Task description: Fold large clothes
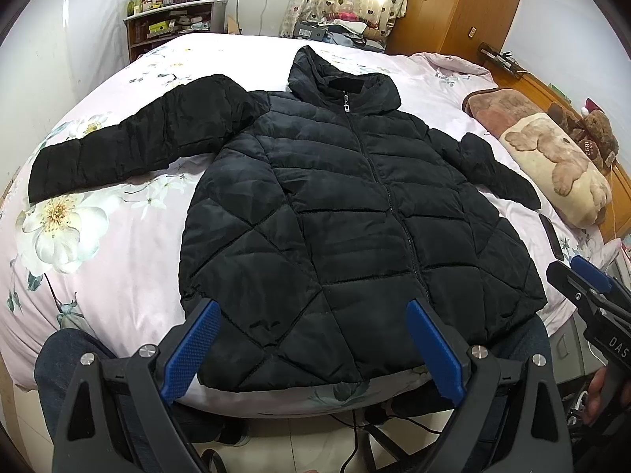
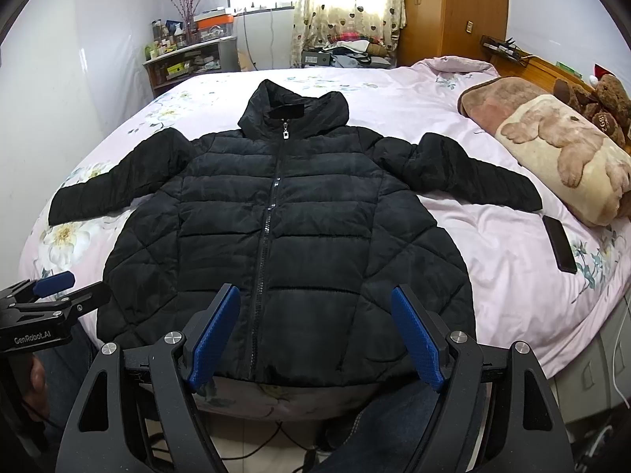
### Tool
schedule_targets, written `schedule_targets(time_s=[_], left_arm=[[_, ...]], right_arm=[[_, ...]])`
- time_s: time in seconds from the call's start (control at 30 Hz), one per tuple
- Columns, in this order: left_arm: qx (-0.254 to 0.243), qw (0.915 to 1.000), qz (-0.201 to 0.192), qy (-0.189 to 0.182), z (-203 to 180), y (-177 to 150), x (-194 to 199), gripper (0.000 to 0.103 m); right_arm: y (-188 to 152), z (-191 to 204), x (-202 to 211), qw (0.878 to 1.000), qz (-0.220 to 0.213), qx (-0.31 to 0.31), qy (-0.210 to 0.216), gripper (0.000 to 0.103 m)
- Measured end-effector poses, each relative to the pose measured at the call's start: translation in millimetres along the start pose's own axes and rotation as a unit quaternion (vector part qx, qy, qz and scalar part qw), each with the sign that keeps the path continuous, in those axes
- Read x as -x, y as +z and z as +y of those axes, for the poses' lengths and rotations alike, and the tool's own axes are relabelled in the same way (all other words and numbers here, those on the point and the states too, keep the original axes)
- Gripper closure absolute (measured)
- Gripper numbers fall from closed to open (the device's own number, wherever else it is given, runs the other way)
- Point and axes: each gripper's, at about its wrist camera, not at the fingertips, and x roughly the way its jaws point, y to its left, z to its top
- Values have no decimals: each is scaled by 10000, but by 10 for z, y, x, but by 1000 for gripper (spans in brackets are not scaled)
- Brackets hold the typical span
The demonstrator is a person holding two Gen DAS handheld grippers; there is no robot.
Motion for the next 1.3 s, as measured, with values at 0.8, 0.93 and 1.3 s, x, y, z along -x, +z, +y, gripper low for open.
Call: schedule_targets(time_s=[0.8, 0.93, 1.3], left_arm=[[65, 10000, -26, 8, 63, 39, 5, 7], [44, 9997, -152, 168, 112, 115, -6, 7], [143, 9980, -313, 527, 448, 457, -204, 7]], right_arm=[[7, 22, -18, 10000, 22, 8, -8, 24], [43, 13, -44, 10000, -3, 32, 0, 24], [408, 131, -335, 9996, -45, 276, 88, 24]])
